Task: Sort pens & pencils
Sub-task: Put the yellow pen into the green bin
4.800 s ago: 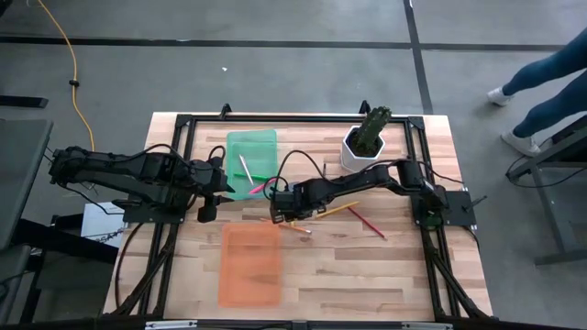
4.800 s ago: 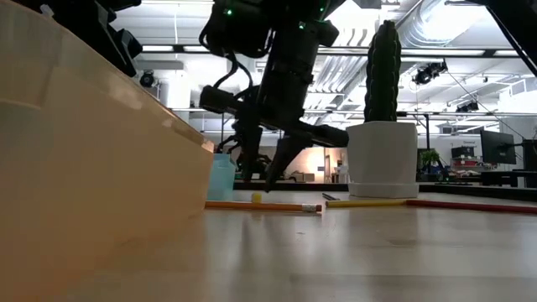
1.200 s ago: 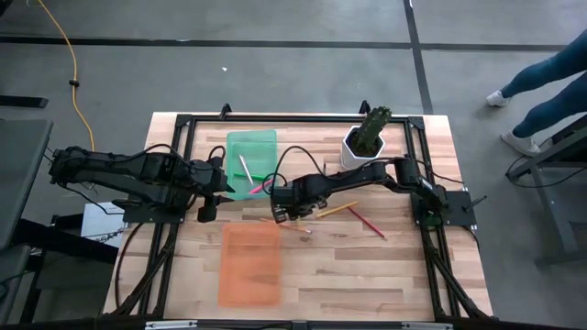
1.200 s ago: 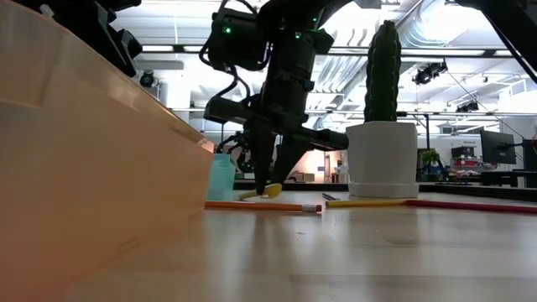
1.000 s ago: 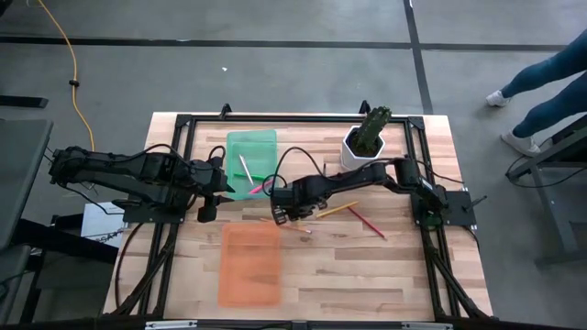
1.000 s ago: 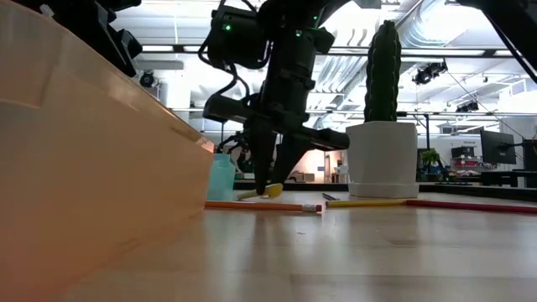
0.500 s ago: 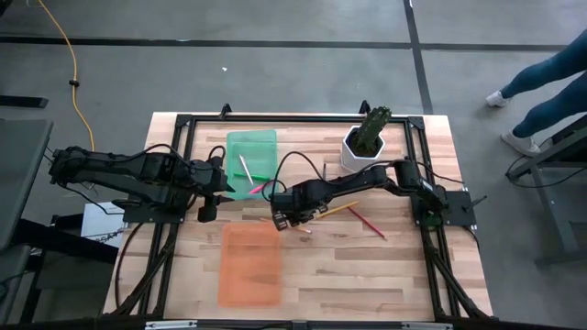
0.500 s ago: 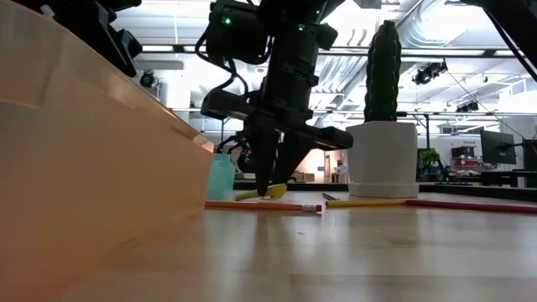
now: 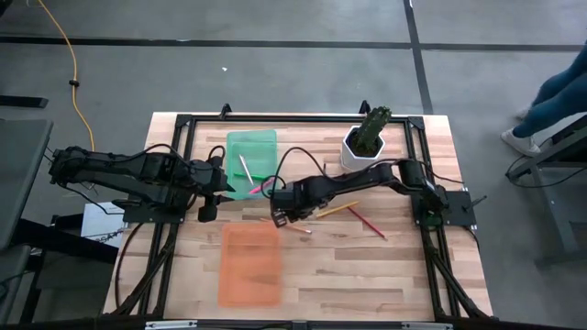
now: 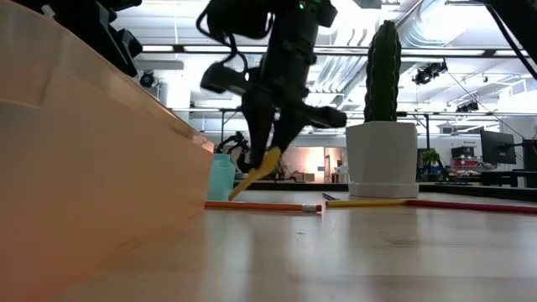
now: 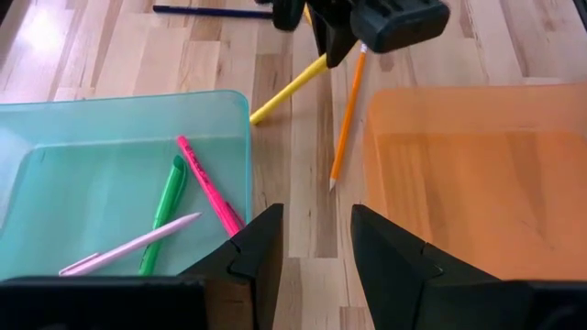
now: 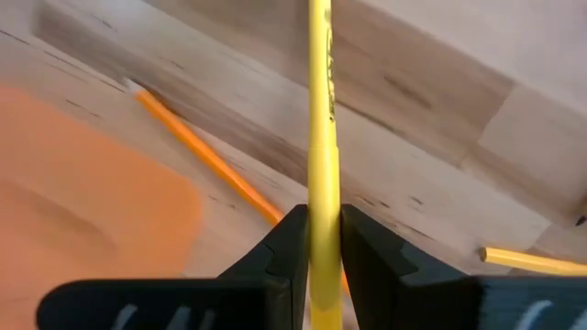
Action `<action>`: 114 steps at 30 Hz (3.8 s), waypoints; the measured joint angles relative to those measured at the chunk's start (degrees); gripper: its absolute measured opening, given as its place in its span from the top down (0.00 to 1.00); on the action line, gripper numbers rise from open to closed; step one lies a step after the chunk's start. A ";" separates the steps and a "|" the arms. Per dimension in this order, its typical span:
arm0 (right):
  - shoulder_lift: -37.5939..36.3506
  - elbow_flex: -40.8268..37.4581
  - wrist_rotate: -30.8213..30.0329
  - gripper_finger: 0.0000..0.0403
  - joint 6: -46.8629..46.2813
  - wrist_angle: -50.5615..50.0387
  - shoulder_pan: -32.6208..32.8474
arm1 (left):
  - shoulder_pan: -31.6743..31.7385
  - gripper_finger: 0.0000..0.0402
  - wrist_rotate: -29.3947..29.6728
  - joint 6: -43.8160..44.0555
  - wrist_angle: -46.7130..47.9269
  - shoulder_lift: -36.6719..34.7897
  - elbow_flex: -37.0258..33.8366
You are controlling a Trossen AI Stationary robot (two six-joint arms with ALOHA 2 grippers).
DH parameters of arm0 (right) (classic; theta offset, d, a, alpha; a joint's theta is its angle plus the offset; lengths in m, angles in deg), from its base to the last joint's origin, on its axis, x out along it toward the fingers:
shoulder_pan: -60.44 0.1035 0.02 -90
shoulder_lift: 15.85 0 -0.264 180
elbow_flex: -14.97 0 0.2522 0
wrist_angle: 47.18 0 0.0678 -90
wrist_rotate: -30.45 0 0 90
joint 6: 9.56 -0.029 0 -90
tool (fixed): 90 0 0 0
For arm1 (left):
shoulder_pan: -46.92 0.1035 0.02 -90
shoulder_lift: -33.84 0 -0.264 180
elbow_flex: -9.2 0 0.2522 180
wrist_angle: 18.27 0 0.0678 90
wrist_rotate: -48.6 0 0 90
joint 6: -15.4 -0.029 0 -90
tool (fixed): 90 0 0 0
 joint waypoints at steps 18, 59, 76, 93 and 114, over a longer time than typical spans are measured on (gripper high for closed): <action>-0.14 6.60 -3.52 0.90 3.46 -6.76 -0.63 | 0.00 0.70 0.00 0.88 -0.03 0.00 0.00; -0.83 27.04 -12.63 0.94 7.93 -22.87 3.01 | 0.00 0.70 0.39 0.88 -1.03 0.00 0.00; -3.26 33.48 -20.49 0.94 11.12 -26.01 3.65 | 0.00 0.70 -4.35 4.53 -18.71 0.04 0.00; -8.65 33.49 -26.42 0.94 20.16 -17.26 2.05 | 4.26 0.70 -1.81 9.04 -29.09 0.11 -0.02; -13.95 33.46 -27.60 0.94 33.26 -4.03 0.17 | 24.95 0.70 -20.15 16.31 -50.74 0.17 -0.02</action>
